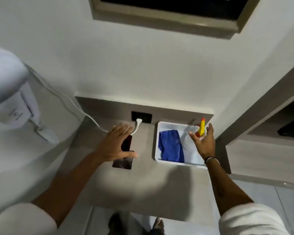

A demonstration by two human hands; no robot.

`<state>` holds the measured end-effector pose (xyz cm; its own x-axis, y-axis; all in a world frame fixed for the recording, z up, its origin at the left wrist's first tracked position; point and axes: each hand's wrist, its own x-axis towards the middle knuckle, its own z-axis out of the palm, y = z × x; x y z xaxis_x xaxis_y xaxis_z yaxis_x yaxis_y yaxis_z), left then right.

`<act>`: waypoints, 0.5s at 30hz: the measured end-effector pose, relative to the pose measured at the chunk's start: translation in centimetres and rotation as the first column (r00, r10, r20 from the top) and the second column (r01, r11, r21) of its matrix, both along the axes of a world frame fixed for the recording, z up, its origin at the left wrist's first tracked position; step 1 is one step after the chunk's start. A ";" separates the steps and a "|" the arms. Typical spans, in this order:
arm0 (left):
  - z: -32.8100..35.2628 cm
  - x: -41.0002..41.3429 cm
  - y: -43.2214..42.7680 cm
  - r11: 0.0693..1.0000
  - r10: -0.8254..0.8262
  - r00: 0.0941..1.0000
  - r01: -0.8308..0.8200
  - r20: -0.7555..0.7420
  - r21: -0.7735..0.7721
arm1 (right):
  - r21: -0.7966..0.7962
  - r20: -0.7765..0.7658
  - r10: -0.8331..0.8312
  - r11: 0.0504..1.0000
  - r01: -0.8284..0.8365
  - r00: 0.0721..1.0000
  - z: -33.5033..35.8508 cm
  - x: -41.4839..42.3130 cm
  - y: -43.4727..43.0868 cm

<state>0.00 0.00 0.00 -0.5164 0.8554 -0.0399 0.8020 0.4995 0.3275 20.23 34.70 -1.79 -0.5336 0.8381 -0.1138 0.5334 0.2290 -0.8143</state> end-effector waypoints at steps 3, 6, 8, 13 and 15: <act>-1.2 -0.3 -0.7 0.991 -0.055 0.997 0.048 -0.053 -0.122 | -0.012 -0.029 0.052 0.999 -0.053 0.998 -1.3 -0.5 0.4; -1.9 -0.2 -1.9 0.992 -0.007 0.997 -0.002 -0.076 -0.125 | -0.032 -0.060 -0.006 0.999 0.004 0.998 -3.2 -0.9 0.7; -1.6 -0.1 -2.2 0.995 0.044 0.999 -0.047 -0.030 -0.089 | -0.030 -0.074 -0.031 0.999 0.028 0.997 -4.1 -1.4 1.3; -1.0 -0.1 -2.4 0.990 0.140 0.985 -0.140 0.099 -0.004 | 0.050 -0.048 -0.048 0.997 0.050 0.998 -5.2 -2.1 2.8; -1.0 -0.2 -2.8 0.987 0.153 0.977 -0.159 0.150 0.032 | 0.108 -0.098 -0.034 0.993 0.044 0.995 -4.7 -2.0 2.7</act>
<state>-0.24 -2.75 -1.04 -0.6348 0.7675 -0.0894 0.6573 0.5972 0.4597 18.22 37.35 -6.50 -0.5043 0.8630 0.0300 0.4643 0.3003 -0.8332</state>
